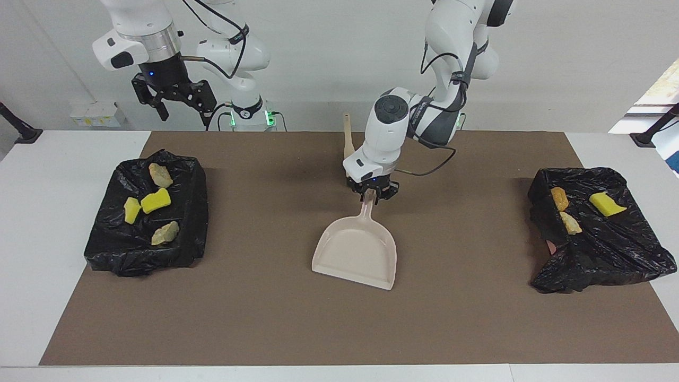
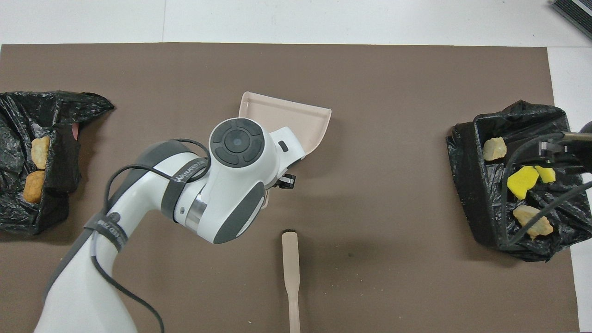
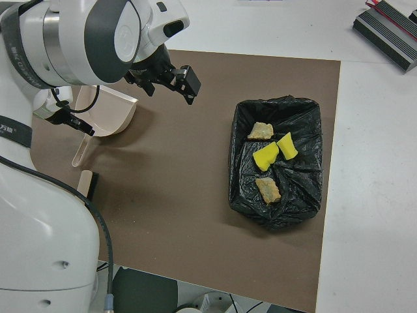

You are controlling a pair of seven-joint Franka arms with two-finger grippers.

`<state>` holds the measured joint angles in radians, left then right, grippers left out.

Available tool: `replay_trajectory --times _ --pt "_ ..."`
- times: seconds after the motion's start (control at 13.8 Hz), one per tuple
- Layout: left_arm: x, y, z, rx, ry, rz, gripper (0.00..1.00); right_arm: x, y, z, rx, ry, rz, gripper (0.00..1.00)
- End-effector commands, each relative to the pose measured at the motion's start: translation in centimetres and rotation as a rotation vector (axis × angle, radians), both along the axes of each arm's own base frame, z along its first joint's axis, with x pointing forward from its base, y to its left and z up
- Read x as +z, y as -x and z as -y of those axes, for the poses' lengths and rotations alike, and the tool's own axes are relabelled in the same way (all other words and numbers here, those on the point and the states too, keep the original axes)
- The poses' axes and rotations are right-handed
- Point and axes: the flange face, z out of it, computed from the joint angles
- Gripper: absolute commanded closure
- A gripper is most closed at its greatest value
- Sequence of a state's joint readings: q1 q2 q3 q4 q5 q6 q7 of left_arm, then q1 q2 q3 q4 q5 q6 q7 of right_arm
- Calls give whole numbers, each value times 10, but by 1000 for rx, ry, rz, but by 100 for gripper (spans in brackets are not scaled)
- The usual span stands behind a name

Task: Sweep and dump trash in bin
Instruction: 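Bring the dustpan back to the table center with the left gripper and release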

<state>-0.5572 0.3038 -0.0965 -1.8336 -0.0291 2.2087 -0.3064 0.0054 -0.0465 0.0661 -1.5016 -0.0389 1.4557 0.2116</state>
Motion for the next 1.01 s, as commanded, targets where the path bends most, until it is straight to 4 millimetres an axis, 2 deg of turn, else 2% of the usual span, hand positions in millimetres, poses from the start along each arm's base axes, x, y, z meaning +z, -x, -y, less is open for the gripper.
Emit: replay_trajectory --times 0.0,0.14,0.36,0.58,0.65,0.94 --pt "10 5 -12 1 4 -2 0 -1 2 4 7 -20 -1 0" --pt "13 0 -20 17 -7 -13 0 -1 2 4 4 -20 -1 0" --pt "35 -28 -59 88 -27 -31 0 -1 2 4 4 -20 -2 0" --pt "55 -65 -115 180 -22 -16 0 -1 2 4 7 -20 -2 0" --pt "60 -73 -127 201 -18 -6 0 -1 2 4 8 -20 -1 0" --pt "88 -108 -199 254 -34 45 0 -1 2 4 4 -20 -2 0"
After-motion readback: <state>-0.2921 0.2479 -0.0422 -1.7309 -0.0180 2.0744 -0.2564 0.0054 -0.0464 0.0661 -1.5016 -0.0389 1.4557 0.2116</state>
